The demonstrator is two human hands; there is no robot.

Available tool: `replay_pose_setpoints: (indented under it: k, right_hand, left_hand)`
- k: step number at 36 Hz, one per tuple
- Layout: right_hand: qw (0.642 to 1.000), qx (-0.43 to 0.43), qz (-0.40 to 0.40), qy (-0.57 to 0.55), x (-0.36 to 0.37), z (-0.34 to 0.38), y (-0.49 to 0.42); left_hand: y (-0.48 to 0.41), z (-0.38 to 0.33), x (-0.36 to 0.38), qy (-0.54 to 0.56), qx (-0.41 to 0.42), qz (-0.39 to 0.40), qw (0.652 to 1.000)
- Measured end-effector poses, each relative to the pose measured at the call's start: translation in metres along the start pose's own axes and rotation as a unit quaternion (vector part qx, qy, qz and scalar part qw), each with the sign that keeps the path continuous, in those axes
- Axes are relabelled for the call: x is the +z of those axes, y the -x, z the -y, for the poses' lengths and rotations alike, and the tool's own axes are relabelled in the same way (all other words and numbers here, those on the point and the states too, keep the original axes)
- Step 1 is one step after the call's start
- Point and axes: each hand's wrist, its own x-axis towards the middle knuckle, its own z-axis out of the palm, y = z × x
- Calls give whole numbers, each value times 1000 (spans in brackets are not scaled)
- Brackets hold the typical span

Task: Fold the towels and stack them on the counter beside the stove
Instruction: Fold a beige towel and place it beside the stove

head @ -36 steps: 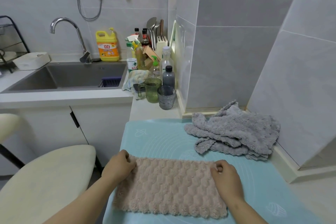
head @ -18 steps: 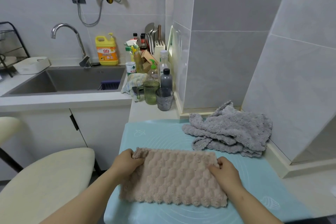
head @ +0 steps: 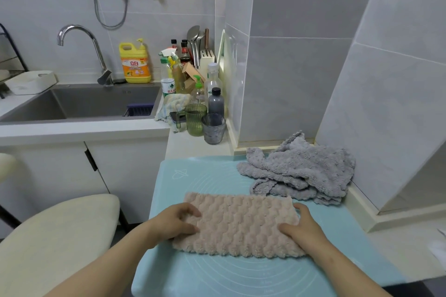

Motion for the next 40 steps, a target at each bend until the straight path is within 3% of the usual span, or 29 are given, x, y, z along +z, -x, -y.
replay_pose_setpoints:
  k: [5,7,10,12,14,16,19,22,26,29,31,33,36,40]
  right_hand:
    - [1000,-13,12,-15,-2,-4,4]
    - [999,2,-2,-41,-3,-6,4]
    - [998,6,-20,-65,-1,-6,2]
    - [994,4,-25,-102,1,-1,1]
    - [989,-6,-17,-148,4,6,0]
    - [986,-12,-14,-167,7,15,0]
    - [984,-27,-22,-173,13,25,-2]
    - [983,-42,-8,-178,17,37,3]
    - [979,-67,38,-189,26,55,16]
    - [979,-88,98,-158,38,65,23]
    - [976,-81,140,-148,45,68,26]
    - [969,-61,156,-179,50,68,25]
    - [965,-45,150,-209,50,65,23]
    - [970,-39,136,-198,49,59,22]
  left_hand:
    - [-4,13,3,-8,-4,-50,999]
    - [-2,15,7,-91,-1,-73,993]
    - [6,9,10,-278,-13,-121,953]
    - [6,5,11,-304,5,-161,939]
    - [5,-1,14,-249,55,-195,947]
    - [2,-9,19,-122,85,-166,975]
    - [-3,-18,31,40,26,-80,996]
    - [-9,-23,37,28,-25,-84,996]
    - [-10,-46,44,39,-23,-75,996]
    - [-6,-67,44,277,-77,-1,958]
    - [-7,-71,42,368,-105,27,923]
    - [-11,-69,39,396,-128,15,909]
    - [-13,-63,37,322,-130,-36,937]
    - [-14,-52,39,185,-66,-92,976]
